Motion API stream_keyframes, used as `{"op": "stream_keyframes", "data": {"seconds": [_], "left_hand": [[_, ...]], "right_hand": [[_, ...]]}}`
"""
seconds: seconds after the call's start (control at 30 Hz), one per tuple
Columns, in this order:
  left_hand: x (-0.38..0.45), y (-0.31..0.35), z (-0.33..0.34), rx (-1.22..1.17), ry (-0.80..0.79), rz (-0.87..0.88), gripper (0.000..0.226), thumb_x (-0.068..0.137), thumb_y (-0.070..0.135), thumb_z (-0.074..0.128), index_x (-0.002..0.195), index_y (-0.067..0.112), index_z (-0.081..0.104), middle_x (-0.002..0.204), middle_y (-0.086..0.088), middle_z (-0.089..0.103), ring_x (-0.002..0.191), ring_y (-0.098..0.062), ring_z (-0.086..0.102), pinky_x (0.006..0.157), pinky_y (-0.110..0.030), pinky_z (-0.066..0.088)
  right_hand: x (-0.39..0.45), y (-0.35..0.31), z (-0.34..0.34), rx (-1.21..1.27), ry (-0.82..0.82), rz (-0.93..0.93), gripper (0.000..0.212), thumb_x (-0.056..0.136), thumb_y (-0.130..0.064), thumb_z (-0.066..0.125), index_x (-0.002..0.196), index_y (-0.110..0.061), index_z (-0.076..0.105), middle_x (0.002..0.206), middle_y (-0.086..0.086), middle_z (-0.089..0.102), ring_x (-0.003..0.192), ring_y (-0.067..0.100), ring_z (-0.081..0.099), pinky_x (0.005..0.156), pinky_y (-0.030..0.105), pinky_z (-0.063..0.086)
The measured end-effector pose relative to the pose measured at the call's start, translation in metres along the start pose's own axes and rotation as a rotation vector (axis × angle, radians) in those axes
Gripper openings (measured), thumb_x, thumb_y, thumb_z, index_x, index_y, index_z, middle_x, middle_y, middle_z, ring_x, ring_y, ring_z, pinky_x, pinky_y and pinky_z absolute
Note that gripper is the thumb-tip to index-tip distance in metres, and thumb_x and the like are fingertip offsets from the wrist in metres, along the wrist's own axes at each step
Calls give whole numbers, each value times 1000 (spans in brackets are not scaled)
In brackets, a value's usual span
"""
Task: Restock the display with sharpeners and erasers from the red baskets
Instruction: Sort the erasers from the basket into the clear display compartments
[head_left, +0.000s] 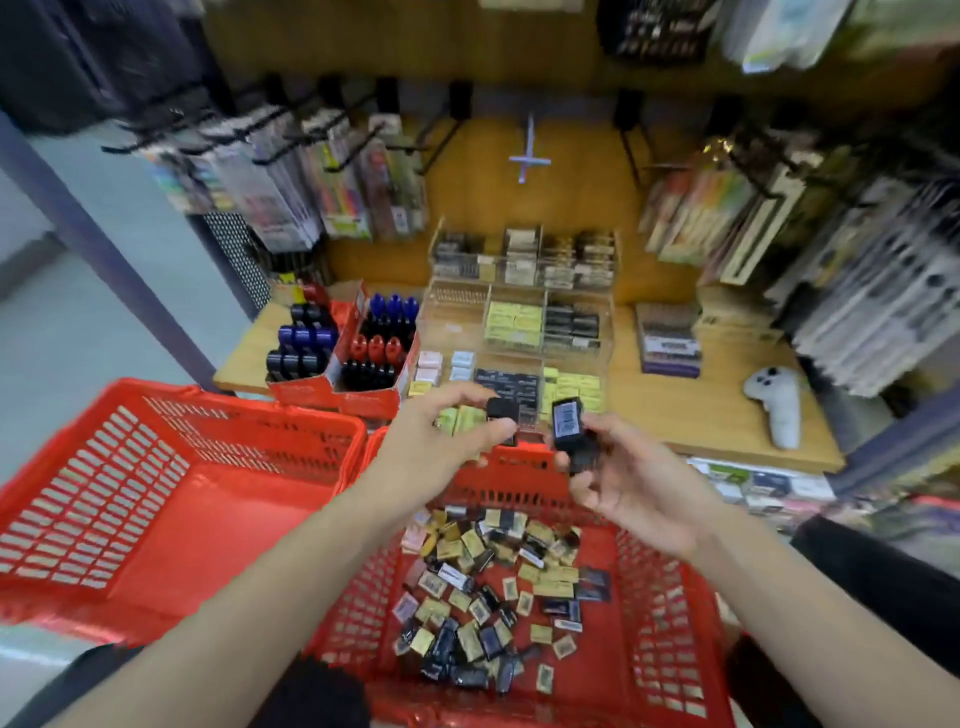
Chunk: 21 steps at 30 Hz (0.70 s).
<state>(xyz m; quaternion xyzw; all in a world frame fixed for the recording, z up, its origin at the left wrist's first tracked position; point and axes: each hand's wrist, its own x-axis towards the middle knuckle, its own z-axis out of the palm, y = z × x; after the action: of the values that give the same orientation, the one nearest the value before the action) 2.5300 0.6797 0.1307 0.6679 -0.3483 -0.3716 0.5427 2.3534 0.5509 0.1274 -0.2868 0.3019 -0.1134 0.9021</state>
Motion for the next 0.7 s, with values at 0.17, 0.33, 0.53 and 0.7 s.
{"op": "stream_keyframes", "data": {"seconds": [0.17,0.33,0.53,0.7], "left_hand": [[-10,33,20,-10,-2,126,19,68,53,71,87,49,70,90,21,72,83,7,65,78,-13,48],[3,38,37,-149,-53,124,26,73,44,75,98,34,74,89,0,75,70,-19,69,66,-29,55],[16,41,26,-192,-25,183,21,75,28,74,95,33,77,84,4,74,68,-10,65,64,-24,52],[20,42,29,-157,0,171,33,71,33,79,102,40,71,88,2,73,69,-13,65,63,-26,53]], "right_hand": [[-34,-47,23,-330,30,-76,43,75,-25,79,107,2,70,110,18,71,103,28,69,63,26,57],[-35,-48,33,-256,-8,-117,38,81,-19,72,112,2,66,114,23,69,103,35,69,65,28,59],[-25,-52,44,-212,-10,-217,44,71,-9,78,113,-1,68,107,20,72,97,30,72,67,27,60],[-17,-49,46,-357,58,-390,48,65,-14,82,111,-15,69,102,17,74,85,28,74,69,24,59]]}}
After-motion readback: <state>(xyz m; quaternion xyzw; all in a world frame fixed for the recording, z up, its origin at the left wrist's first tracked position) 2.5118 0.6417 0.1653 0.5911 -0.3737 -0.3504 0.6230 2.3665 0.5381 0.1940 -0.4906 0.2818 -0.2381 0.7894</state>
